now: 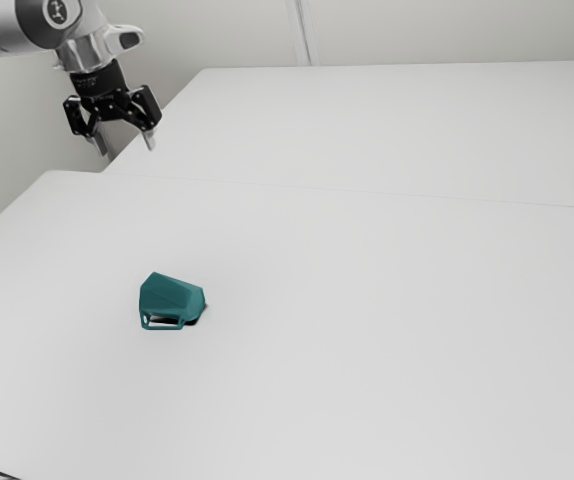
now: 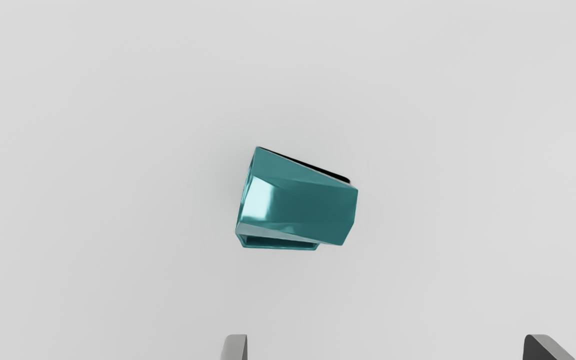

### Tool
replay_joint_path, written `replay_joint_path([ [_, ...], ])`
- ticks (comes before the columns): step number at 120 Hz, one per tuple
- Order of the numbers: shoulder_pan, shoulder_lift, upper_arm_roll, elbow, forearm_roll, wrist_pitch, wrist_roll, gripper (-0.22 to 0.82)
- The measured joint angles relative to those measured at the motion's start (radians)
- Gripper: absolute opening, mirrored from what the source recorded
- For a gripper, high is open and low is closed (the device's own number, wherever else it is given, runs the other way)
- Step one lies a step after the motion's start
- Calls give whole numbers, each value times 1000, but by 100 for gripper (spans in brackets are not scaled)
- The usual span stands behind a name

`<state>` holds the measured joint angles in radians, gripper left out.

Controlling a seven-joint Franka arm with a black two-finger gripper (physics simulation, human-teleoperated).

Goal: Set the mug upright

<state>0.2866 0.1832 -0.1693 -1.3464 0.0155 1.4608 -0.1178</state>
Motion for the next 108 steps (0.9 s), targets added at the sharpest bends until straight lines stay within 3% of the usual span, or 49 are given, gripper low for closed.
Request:
replay_joint_path([
  [37,45,10,-3,-20,-3,91,52,60],
  [53,171,51,-2,-65,-211,108,105,60],
  [81,350,35,6,-409,-515,233,302,60],
  [108,392,39,30,-628,-655,358,517,60],
])
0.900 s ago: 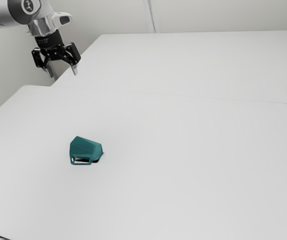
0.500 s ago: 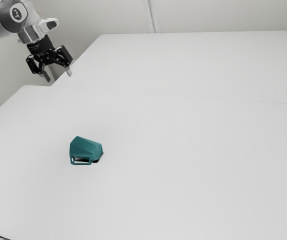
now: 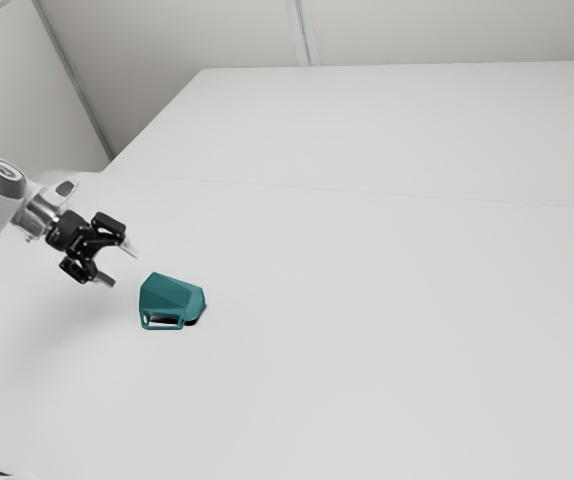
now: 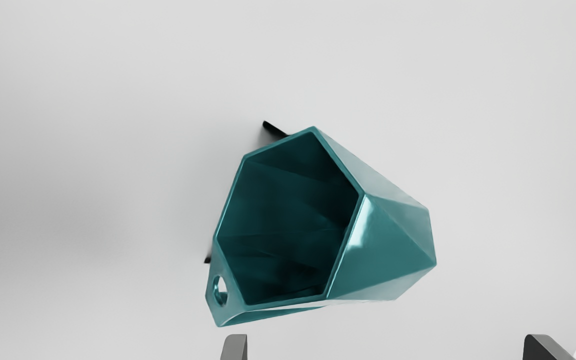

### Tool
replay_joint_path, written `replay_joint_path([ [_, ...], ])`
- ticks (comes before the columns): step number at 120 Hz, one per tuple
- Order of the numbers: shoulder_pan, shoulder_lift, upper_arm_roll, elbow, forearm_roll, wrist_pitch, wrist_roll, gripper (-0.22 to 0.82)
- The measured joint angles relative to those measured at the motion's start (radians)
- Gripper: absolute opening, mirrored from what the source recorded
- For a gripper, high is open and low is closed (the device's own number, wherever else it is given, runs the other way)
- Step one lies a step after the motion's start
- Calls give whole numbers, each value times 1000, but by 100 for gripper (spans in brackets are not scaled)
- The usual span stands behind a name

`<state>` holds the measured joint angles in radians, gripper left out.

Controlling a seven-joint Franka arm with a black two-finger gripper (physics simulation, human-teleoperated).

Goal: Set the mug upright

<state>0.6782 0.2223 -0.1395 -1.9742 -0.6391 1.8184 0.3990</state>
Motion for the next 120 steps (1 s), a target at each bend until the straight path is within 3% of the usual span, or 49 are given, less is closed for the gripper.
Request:
replay_joint_path([
  [53,-32,48,6,-80,-150,137,328,60],
  [120,-65,42,-27,-148,-225,191,504,59],
])
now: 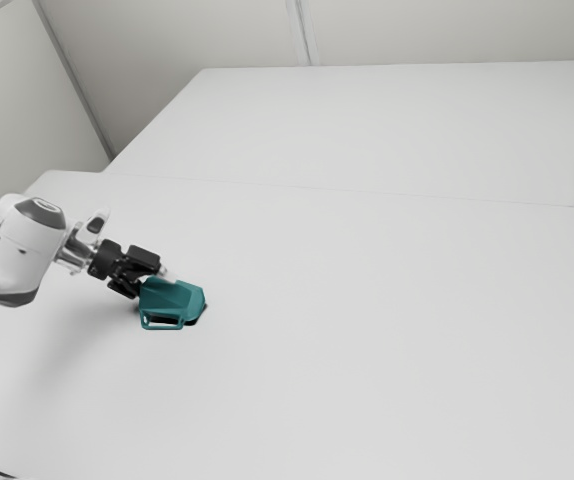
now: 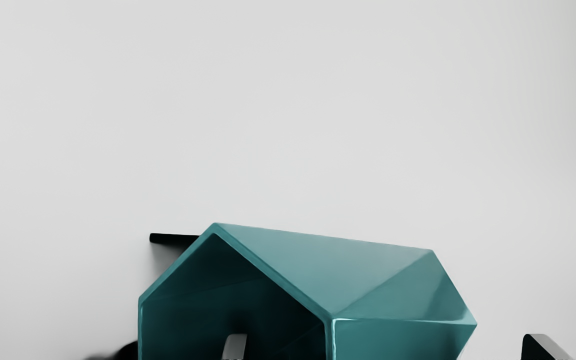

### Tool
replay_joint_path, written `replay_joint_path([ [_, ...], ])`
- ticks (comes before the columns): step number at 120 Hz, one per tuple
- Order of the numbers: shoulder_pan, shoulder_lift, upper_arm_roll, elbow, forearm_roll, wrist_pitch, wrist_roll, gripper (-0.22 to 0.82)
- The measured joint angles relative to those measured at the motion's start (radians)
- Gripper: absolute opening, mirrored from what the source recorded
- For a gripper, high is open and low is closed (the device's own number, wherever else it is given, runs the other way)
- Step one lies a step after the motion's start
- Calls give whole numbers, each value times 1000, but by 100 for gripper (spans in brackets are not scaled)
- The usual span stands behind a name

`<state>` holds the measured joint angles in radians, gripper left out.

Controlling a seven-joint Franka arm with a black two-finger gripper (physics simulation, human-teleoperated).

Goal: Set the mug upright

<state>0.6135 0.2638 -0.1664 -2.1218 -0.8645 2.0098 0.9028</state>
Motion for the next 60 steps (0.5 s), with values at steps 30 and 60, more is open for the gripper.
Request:
replay_joint_path([
  [30,6,-9,-1,-3,-19,12,36,18],
  [60,6,-17,-14,-2,-64,8,56,2],
])
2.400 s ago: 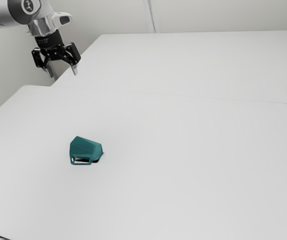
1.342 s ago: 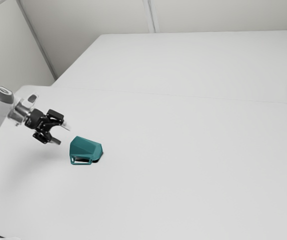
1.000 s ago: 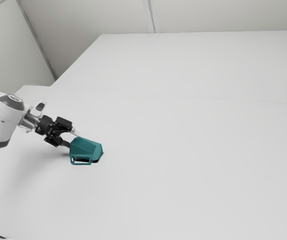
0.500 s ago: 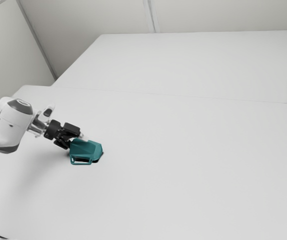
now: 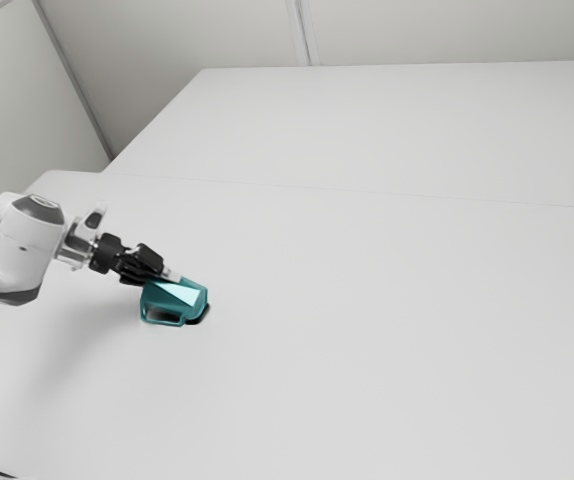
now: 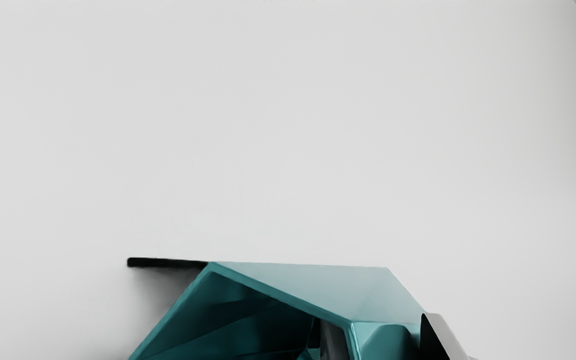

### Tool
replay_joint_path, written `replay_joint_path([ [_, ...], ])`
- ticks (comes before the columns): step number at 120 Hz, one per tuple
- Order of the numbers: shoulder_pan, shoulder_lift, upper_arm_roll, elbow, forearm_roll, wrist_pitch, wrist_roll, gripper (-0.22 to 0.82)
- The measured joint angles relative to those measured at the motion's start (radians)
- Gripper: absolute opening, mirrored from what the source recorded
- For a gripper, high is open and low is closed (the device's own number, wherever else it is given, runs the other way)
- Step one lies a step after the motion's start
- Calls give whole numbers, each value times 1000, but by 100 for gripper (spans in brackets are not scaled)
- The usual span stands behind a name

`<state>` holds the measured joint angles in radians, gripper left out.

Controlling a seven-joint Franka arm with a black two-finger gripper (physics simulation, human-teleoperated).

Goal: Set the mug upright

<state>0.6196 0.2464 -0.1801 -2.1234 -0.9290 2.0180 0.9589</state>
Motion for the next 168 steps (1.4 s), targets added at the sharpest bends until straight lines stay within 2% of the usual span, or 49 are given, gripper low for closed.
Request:
replay_joint_path([
  [59,1,-21,-24,4,-32,-5,16,-16],
  [97,-17,-76,-63,13,-7,5,-10,-18],
  [112,-49,-113,-68,82,181,3,-67,-18],
  [132,-88,-131,-81,140,566,10,-176,-18],
  [149,-117,-128,-92,149,838,41,-280,-18],
  [168,-123,-120,-98,138,1014,72,-411,-18],
])
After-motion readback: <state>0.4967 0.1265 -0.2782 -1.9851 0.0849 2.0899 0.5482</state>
